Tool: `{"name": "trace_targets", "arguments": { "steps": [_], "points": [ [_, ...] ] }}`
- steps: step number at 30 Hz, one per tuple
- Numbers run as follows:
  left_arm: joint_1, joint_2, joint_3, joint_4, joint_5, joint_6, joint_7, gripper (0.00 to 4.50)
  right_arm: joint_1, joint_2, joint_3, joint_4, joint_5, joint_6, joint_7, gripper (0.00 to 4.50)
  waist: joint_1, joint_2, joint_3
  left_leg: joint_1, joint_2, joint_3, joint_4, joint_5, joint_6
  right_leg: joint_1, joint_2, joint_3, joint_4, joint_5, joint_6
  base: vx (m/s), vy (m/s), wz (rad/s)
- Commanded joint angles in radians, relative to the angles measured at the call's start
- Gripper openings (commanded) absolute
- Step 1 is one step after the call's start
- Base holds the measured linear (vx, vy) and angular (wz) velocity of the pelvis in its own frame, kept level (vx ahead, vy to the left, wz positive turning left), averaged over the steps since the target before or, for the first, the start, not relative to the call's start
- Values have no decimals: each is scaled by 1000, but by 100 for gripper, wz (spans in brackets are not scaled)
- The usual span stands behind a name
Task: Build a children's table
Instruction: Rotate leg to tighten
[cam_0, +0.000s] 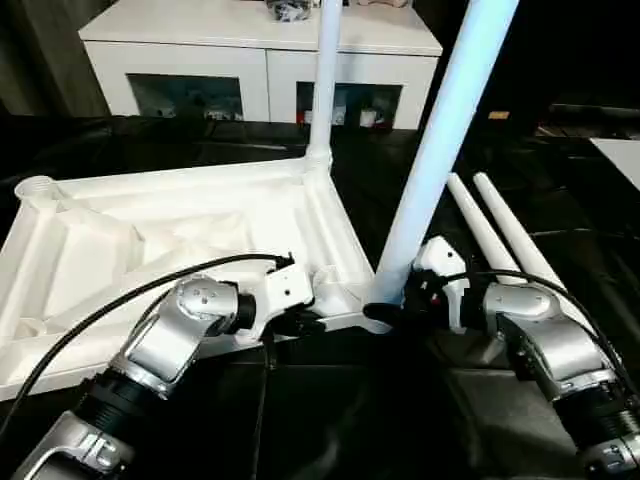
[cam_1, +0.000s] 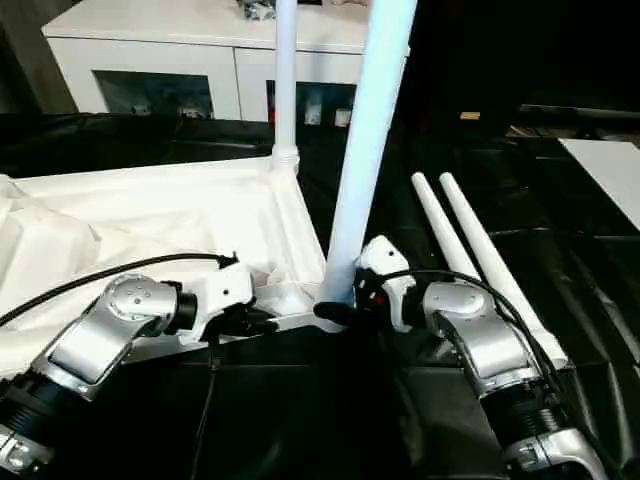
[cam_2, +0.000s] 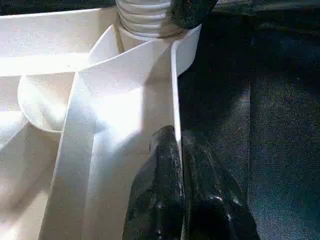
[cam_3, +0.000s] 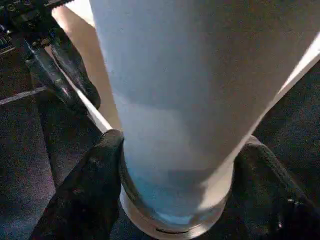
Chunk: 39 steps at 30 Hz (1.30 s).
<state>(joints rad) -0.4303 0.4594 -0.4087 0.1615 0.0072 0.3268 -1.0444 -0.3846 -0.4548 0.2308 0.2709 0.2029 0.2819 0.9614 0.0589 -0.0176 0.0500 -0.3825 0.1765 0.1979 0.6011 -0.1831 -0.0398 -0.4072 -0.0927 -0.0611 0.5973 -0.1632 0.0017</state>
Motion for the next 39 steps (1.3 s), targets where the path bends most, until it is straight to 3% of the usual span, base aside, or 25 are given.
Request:
{"name": "trace_targets", "arguments": {
  "steps": [1, 4, 8, 11, 14, 17, 19, 20, 21, 22, 23, 28, 33, 36, 39],
  "points": [
    [-18, -7, 0, -11, -5, -21, -12, 0, -3, 12, -13, 7, 15, 17, -1, 271, -1, 1, -63, 22, 55, -24, -79, -240, 18, 42, -54, 44, -62, -233, -222, 0, 0, 0],
    [-18, -33, 7, 1, -5, 2, 20, 0, -5, 73, -52, 48, 9, 33, -124, 271, -3, 0, -62, 23, 55, -25, -80, -251, 11, 40, -53, 43, -64, -249, -220, 0, 0, 0],
    [-33, -102, 21, 43, 13, 43, 125, 0, -33, 179, -125, 152, -27, 51, -396, 270, -22, 2, -57, 25, 50, -29, -86, -325, -38, 31, -53, 42, -75, -365, -190, 0, 0, 0],
    [-76, -222, 50, 137, 48, 124, 316, 0, -70, 291, -198, 260, -60, 57, -690, 270, -36, 2, -52, 30, 48, -34, -87, -399, -63, 23, -55, 40, -91, -472, -150, 0, 0, 0],
    [-115, -327, 78, 220, 59, 179, 453, 0, -108, 383, -240, 329, -68, 30, -867, 270, -40, 3, -55, 35, 42, -40, -85, -428, -64, 23, -55, 32, -103, -532, -115, 0, 0, 0],
    [-149, -402, 98, 296, 72, 186, 549, 0, -157, 445, -230, 401, -89, -12, -952, 270, -43, 6, -54, 40, 40, -40, -84, -458, -57, 15, -51, 29, -110, -538, -101, 0, 0, 0],
    [-172, -427, 95, 343, 96, 163, 592, 0, -201, 482, -190, 446, -103, -49, -923, 270, -42, 5, -56, 41, 39, -41, -85, -473, -48, 18, -52, 25, -114, -542, -88, 0, 0, 0],
    [-177, -431, 94, 351, 100, 159, 596, 0, -210, 487, -175, 454, -112, -57, -918, 270, -43, 4, -56, 35, 40, -43, -89, -466, -41, 24, -52, 24, -113, -533, -84, 0, 0, 0],
    [-182, -431, 91, 357, 106, 156, 596, 0, -216, 495, -172, 453, -113, -75, -900, 270, -40, 8, -59, 33, 42, -43, -91, -452, -37, 27, -54, 24, -113, -512, -85, 0, 0, 0],
    [-183, -429, 91, 357, 107, 155, 595, 0, -216, 498, -174, 448, -113, -85, -896, 326, -40, 7, -60, 32, 42, -43, -92, -443, -35, 27, -54, 25, -112, -495, -87, 0, 0, 0],
    [-185, -423, 93, 353, 107, 156, 591, 0, -215, 497, -176, 437, -113, -96, -895, 339, -38, 4, -60, 31, 43, -41, -92, -432, -29, 27, -55, 26, -110, -474, -94, 0, 0, 0],
    [-176, -377, 92, 323, 115, 151, 559, 0, -215, 465, -191, 417, -134, -142, -898, 375, -40, 5, -60, 24, 43, -41, -95, -421, -24, 30, -55, 27, -106, -459, -104, 0, 0, 0],
    [-125, -298, 55, 216, 121, 131, 460, 0, -180, 395, -178, 307, -132, -118, -796, 406, -41, 2, -61, 23, 47, -36, -94, -391, -9, 30, -55, 33, -101, -417, -119, 0, 0, 0],
    [-52, -183, 16, 86, 86, 134, 287, 0, -105, 269, -142, 151, -85, -45, -559, 406, -33, 7, -62, 24, 51, -35, -95, -356, 5, 37, -54, 36, -94, -363, -139, 0, 0, 0],
    [-27, -135, 10, 57, 61, 109, 217, 0, -71, 200, -108, 96, -67, -23, -429, 406, -27, 9, -66, 24, 51, -26, -90, -288, 22, 37, -49, 40, -79, -238, -195, 56, -10, 2]
  ]
}}
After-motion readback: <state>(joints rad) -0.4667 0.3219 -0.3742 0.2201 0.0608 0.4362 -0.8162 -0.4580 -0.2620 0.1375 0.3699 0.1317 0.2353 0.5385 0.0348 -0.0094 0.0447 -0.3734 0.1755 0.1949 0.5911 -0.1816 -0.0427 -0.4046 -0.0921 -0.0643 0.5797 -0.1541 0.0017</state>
